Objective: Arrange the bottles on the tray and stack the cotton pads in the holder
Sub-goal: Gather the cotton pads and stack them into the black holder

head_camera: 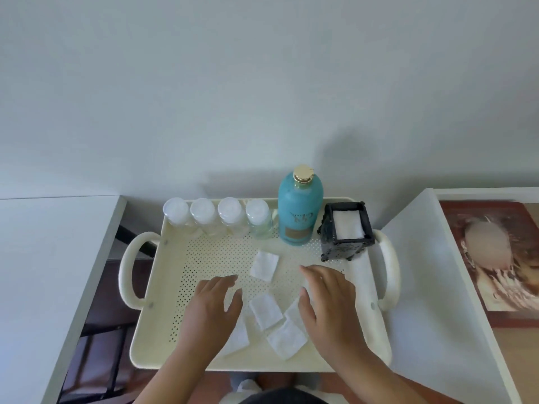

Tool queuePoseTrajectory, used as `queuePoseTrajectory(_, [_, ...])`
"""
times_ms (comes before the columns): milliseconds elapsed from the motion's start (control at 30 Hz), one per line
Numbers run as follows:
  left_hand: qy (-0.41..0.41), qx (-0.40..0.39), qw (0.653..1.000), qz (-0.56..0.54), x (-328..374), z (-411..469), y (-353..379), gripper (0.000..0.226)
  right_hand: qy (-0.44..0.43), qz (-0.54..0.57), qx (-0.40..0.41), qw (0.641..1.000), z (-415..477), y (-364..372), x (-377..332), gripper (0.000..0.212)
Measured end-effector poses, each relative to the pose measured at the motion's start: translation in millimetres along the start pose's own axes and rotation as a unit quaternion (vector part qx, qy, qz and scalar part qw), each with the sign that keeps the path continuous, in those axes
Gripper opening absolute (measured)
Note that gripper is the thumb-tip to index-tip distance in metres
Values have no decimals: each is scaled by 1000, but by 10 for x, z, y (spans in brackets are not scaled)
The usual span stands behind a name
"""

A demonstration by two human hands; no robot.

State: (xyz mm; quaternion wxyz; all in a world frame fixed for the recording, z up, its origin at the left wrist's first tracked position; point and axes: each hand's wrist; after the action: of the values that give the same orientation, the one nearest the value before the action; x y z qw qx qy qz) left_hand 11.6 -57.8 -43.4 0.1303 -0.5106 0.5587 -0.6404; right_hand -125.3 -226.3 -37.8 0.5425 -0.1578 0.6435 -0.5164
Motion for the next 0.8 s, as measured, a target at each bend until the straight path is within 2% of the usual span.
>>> queuePoseTrajectory(133, [-29, -14, 999, 1, -375, -96, -70, 28, -10, -20, -126, 992, 21, 343, -112, 25])
queuePoseTrajectory(200, [-33, -27, 999, 6, -541, -124, -97, 28, -23, -24, -162, 986, 27, 486, -179, 21])
queuePoseTrajectory(400, [-46, -87, 995, -3, -891, -104, -101, 38, -82, -63, -266, 958, 10, 847, -486, 33])
queuePoseTrajectory(600, [-34, -131, 991, -23, -964, -20, -75, 30, -91, -146, -297, 939, 35, 1032, -641, 33])
queuePoseTrajectory(800, [-45, -176, 983, -26, -954, 57, -107, 23, -58, -136, -310, 939, 1, 1106, -689, 31])
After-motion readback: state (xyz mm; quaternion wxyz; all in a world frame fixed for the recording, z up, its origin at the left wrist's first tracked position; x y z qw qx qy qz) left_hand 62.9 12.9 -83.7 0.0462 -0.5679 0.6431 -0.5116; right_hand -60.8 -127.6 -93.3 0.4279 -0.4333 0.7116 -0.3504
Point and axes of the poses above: each hand's wrist, its own z-axis towards the middle knuckle, its own y-axis out of the palm, x = y × z, and after that the axes turned 5 degrees about -x, right-handed
